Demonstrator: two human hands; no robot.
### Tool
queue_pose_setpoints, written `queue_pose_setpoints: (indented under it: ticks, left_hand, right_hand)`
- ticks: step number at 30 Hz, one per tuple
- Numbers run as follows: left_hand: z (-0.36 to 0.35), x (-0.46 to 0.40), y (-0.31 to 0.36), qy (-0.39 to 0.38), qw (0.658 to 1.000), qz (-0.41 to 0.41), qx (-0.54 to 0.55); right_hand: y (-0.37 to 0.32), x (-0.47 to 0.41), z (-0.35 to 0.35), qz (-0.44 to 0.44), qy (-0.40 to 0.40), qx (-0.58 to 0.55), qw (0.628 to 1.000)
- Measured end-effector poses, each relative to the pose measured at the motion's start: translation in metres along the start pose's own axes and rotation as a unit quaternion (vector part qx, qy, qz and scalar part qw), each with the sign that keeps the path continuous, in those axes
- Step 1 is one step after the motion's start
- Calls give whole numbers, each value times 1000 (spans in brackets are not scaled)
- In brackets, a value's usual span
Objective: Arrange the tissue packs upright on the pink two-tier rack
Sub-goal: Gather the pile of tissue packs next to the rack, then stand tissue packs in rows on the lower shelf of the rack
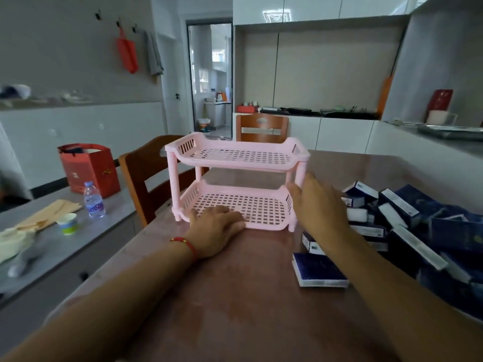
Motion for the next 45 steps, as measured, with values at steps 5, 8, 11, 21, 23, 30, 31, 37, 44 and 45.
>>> queue_pose_setpoints:
  ticks: [5, 8, 11, 21, 23, 30, 31, 37, 44, 45]
  left_hand:
    - [2, -5, -1, -13, 999, -36, 26]
    - [4, -6, -4, -16, 998, -46, 26]
    - [6, -3, 0, 7, 998, -57, -7]
    - [15, 45, 79, 64, 946, -318, -8]
    - [4, 60, 107, 36, 936, -350, 25]
    - [-35, 63, 118, -120, 946, -249, 167]
    - [-34, 63, 118, -119, 945, -253, 170]
    - [-20, 58, 112, -141, 949, -231, 163]
    - [-4, 58, 94, -161, 928, -125, 311]
    - [-1, 57, 90, -164, 920, -116, 336]
  right_hand:
    - [7, -8, -10, 1, -45, -46, 998]
    - [5, -4, -7, -3, -68, -97, 993]
    - [4, 13, 10, 13, -40, -76, 996]
    - [20, 116, 41, 241, -41, 149, 958]
    - [23, 126, 29, 259, -45, 182, 948]
    - [19, 140, 35, 308, -34, 10, 951]
    - [21, 138, 38, 287, -40, -29, 957]
    - [30, 100, 46, 213, -18, -21, 977]
    - [15, 63, 7, 259, -235, 108, 931]
    - [15, 65, 3, 261, -247, 111, 926]
Point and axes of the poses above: each hand's wrist, its own x-axis away from the middle knuckle, its own z-axis out of the back of the hand, y = z × x, the point moved 7 cm from there along -x, towards the middle knuckle, and after that the axes turned 15 degrees about x, right-handed, at the moved point
